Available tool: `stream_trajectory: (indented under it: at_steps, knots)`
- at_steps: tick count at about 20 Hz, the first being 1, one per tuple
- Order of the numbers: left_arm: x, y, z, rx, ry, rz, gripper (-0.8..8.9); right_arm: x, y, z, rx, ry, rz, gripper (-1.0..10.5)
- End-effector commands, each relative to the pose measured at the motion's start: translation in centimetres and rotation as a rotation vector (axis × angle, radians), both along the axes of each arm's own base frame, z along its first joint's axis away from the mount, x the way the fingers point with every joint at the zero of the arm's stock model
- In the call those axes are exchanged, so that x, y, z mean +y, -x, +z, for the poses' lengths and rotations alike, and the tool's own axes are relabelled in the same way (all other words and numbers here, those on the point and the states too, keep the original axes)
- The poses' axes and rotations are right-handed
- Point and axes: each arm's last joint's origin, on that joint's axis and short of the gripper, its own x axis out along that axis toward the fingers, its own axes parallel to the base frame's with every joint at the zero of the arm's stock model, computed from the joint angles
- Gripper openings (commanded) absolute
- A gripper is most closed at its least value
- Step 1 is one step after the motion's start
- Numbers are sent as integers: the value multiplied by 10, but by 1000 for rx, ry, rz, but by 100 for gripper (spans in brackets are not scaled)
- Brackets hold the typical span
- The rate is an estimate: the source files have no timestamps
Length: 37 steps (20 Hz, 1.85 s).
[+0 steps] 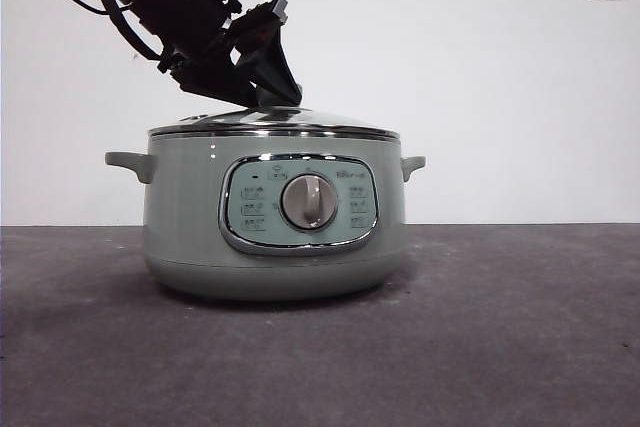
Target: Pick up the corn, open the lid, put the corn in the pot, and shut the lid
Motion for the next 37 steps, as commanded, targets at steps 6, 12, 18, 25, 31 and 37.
stream_trajectory:
  at_steps: [6, 12, 18, 25, 31, 37]
  knots:
    - [2, 2, 0, 45, 1, 11, 449, -1, 0, -4, 14, 29, -6, 437]
    - [6, 11, 27, 57, -4, 8, 449, -1, 0, -4, 11, 34, -2, 437]
    - [27, 64, 84, 175, 29, -110, 439, -1, 0, -4, -10, 65, 30, 437]
    - [67, 160, 136, 251, 103, -254, 439, 0, 2, -5, -37, 125, 169, 437]
    - [91, 210, 147, 257, 115, -273, 440, 2, 4, -5, -25, 128, 286, 437]
    - [95, 217, 145, 295, 103, -269, 439, 2, 4, -5, -25, 127, 286, 437]
